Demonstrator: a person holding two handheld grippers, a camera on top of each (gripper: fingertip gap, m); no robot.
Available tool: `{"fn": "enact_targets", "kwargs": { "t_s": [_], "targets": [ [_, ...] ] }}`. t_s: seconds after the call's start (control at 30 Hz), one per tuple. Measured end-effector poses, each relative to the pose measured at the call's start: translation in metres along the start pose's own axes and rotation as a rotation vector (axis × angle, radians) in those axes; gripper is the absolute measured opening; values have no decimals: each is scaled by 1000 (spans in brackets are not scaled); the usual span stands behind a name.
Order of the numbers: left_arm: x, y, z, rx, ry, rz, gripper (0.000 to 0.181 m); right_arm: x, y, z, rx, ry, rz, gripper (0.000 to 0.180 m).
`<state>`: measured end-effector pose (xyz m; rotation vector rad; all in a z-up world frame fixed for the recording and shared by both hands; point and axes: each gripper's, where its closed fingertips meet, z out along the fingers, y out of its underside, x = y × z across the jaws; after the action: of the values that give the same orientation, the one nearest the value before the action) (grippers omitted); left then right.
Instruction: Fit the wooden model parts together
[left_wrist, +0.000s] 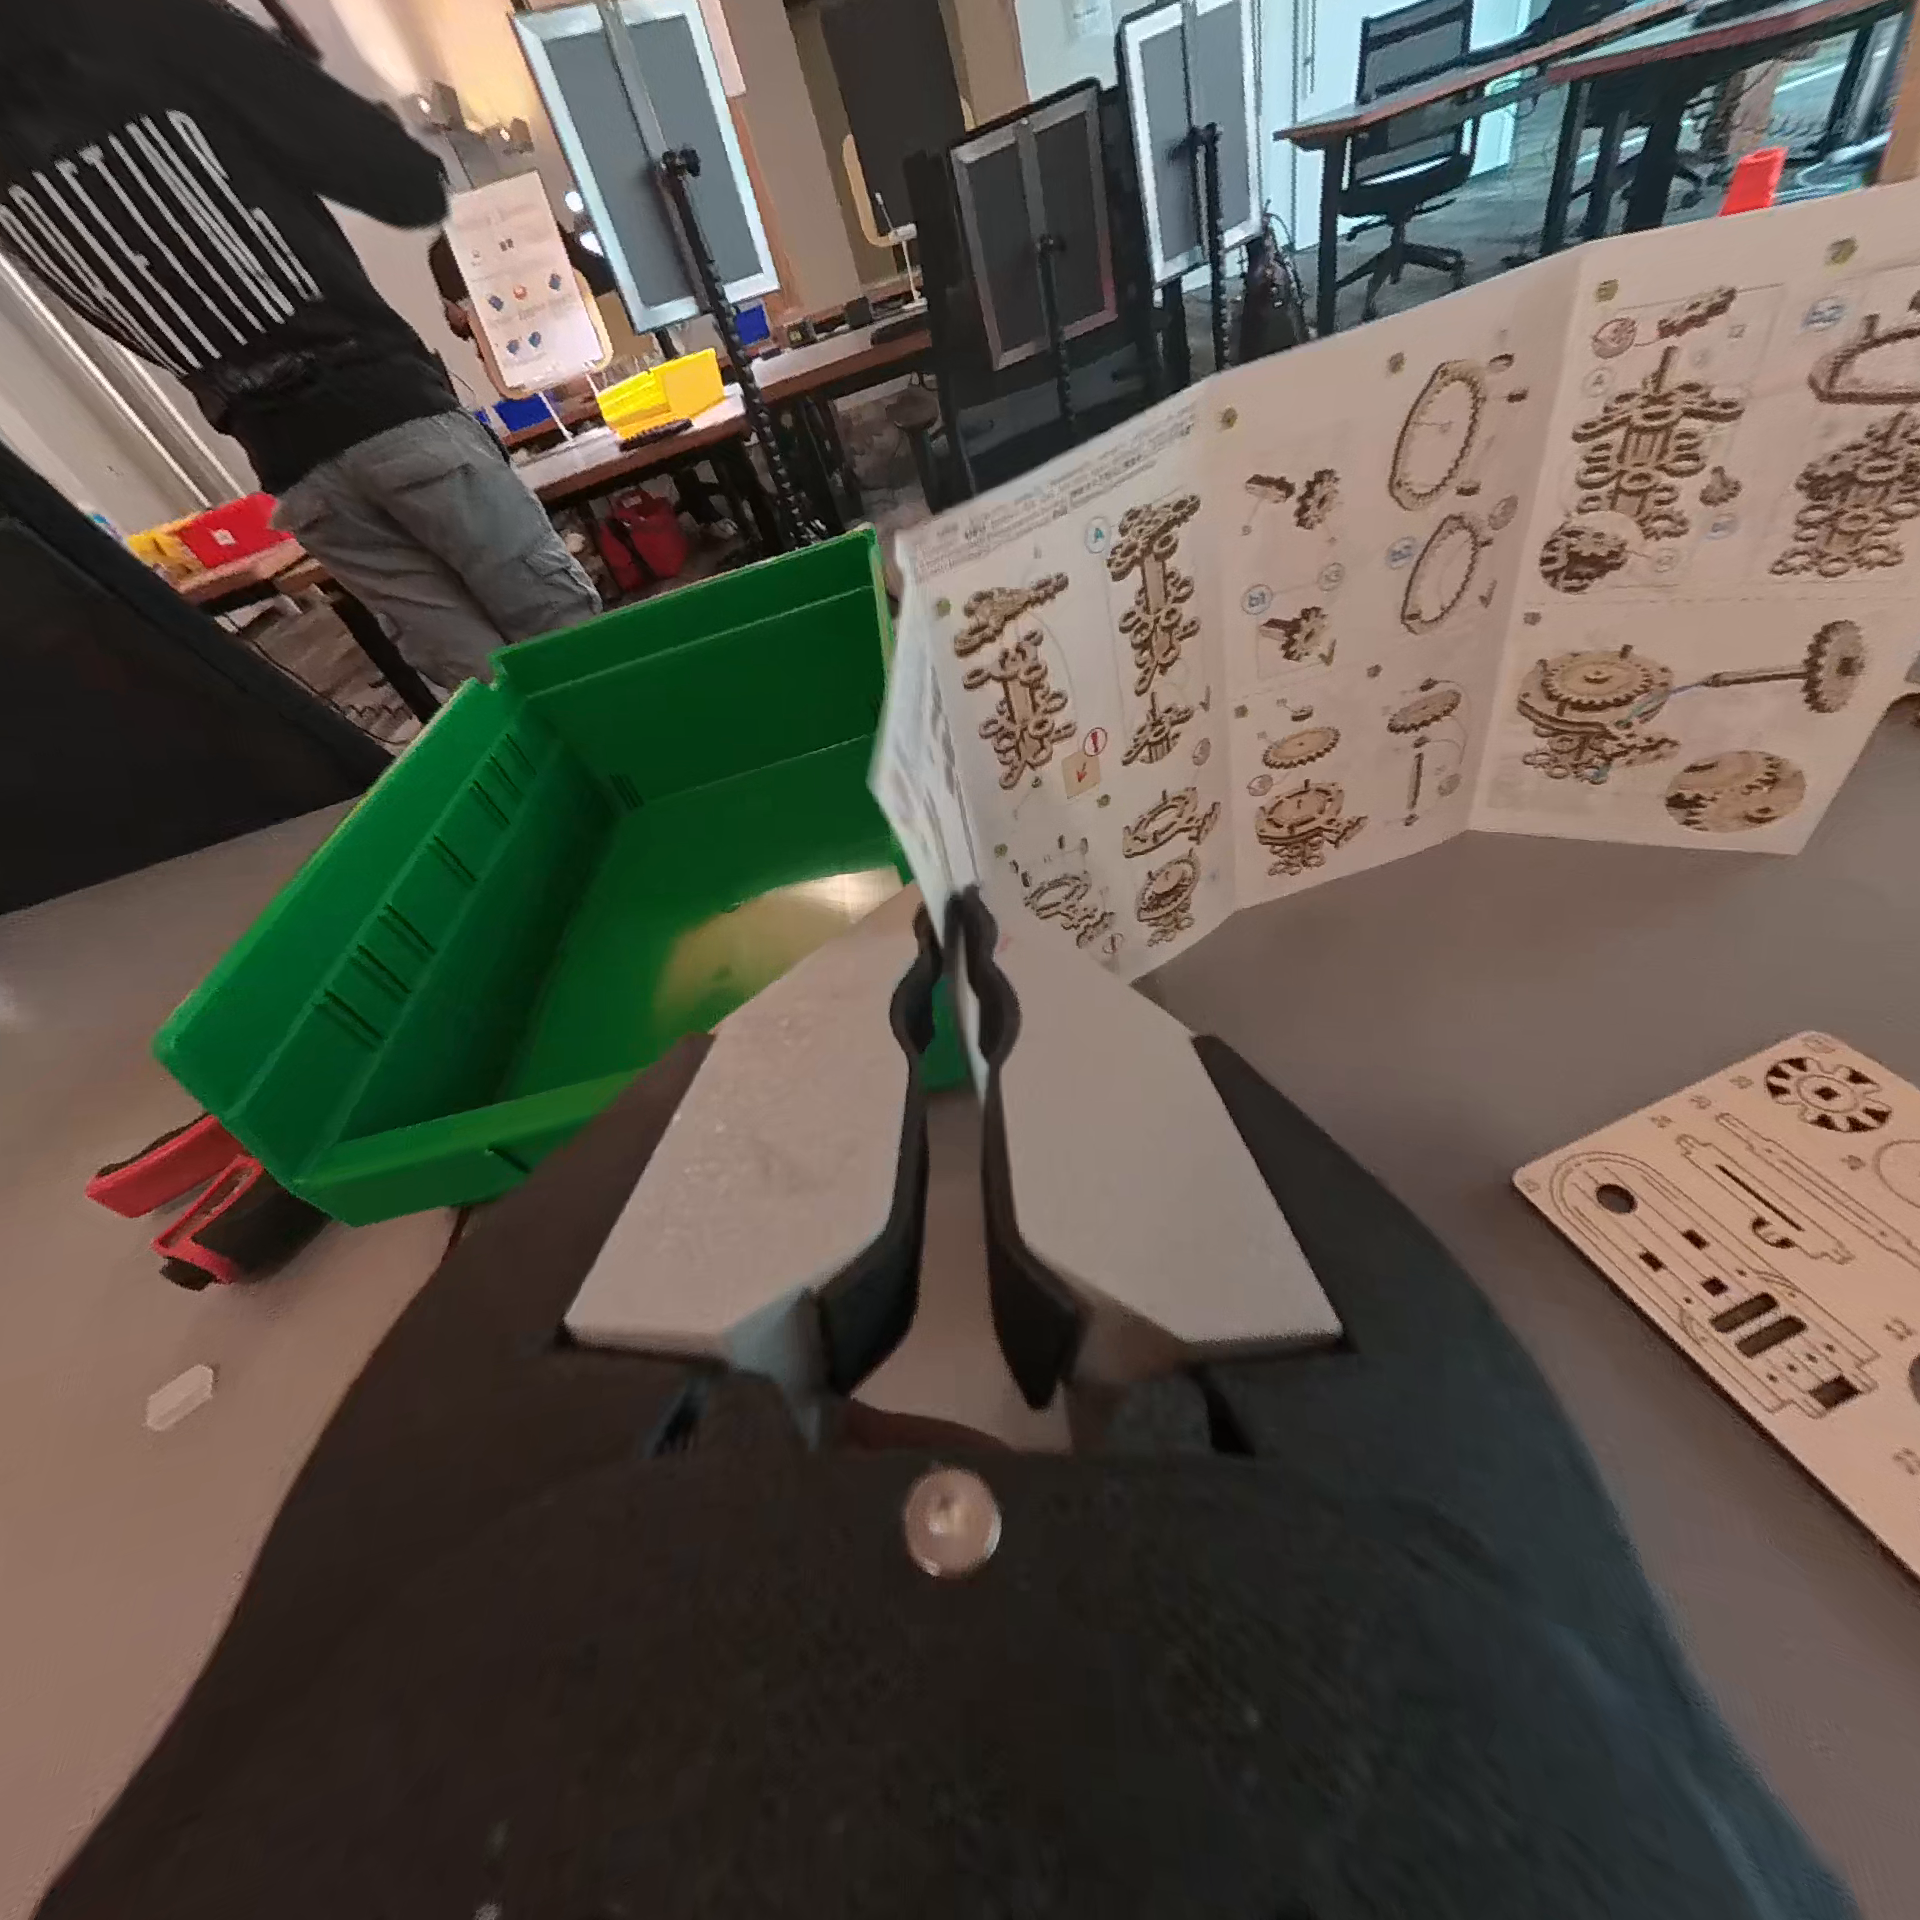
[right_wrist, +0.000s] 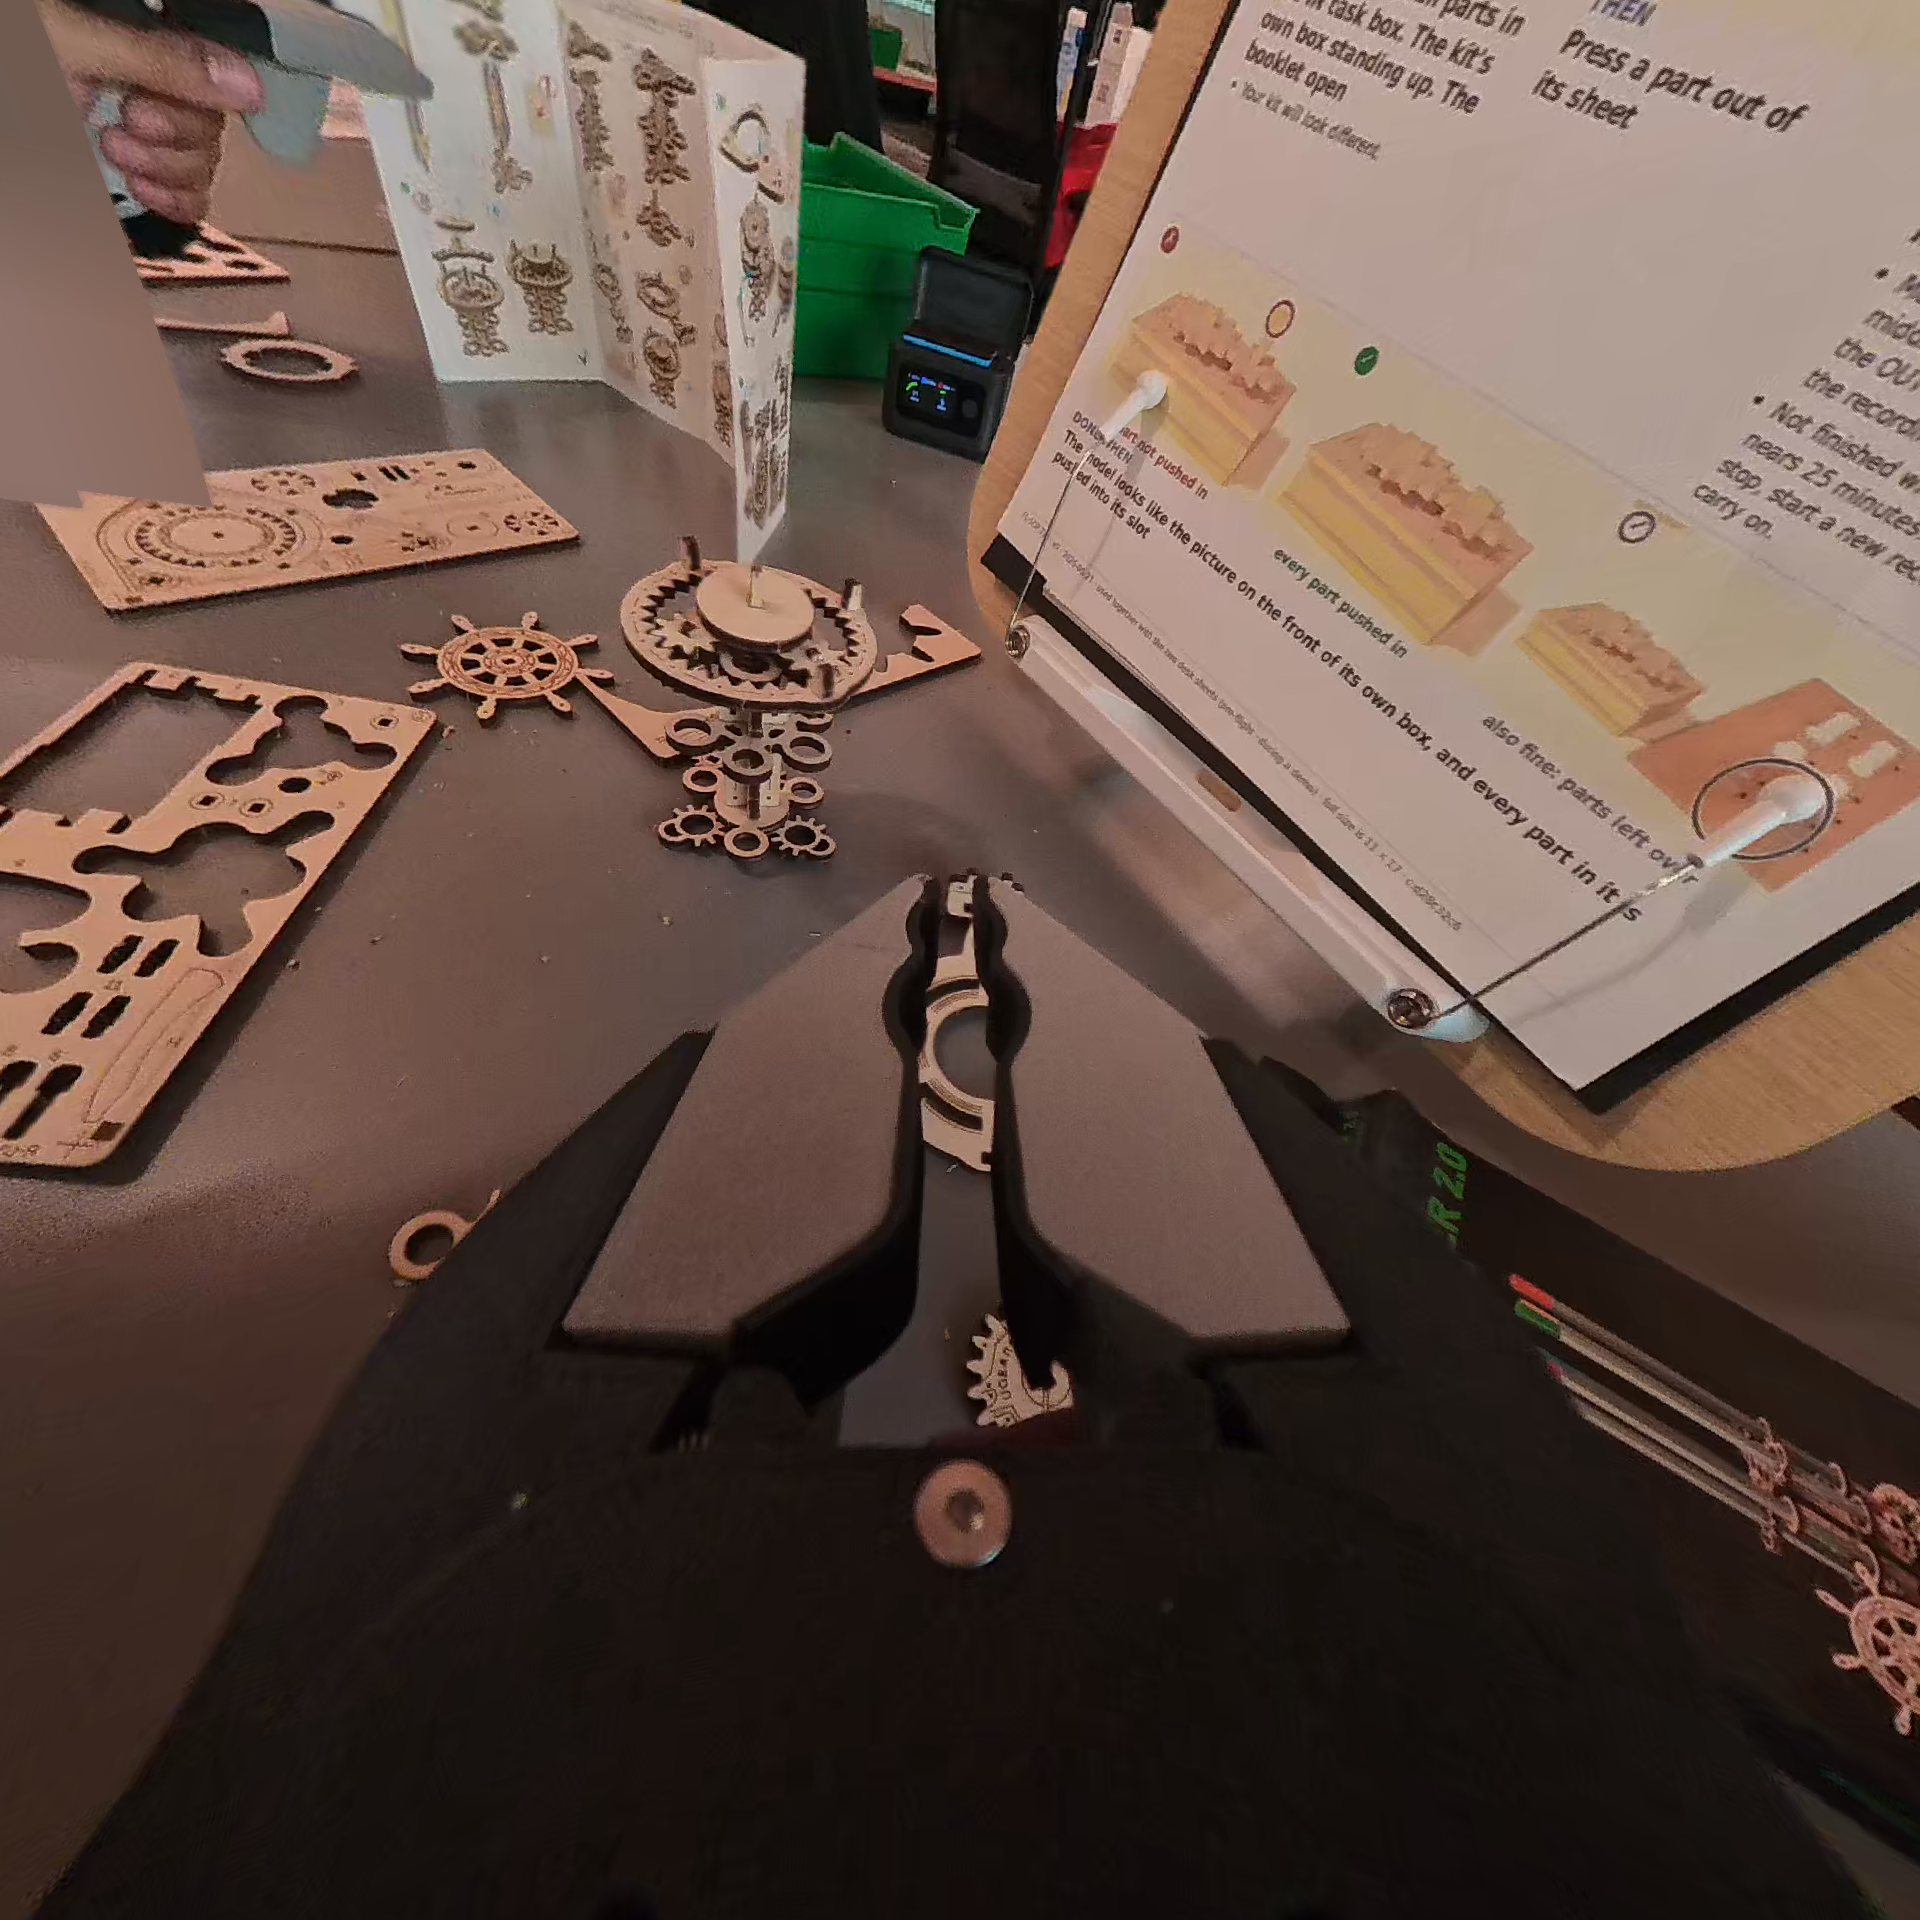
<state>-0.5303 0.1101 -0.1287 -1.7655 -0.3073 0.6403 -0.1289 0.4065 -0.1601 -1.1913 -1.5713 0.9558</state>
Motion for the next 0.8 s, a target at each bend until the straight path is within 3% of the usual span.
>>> {"fn": "enact_targets", "kwargs": {
  "t_s": [0.17, 0.43, 0.57, 0.8],
  "targets": [
    [-11, 6, 7, -30, 26, -1, 0, -7, -2, 1, 4, -24, -7, 3],
    [-27, 0, 14, -61, 31, -12, 23, -5, 1, 3, -4, -35, 18, 3],
    [-26, -1, 0, -58, 29, -50, 34, -5, 2, 3, -6, -37, 25, 4],
    [-17, -6, -38, -45, 11, -49, 39, -6, -3, 0, 9, -29, 4, 4]
  ]
}}
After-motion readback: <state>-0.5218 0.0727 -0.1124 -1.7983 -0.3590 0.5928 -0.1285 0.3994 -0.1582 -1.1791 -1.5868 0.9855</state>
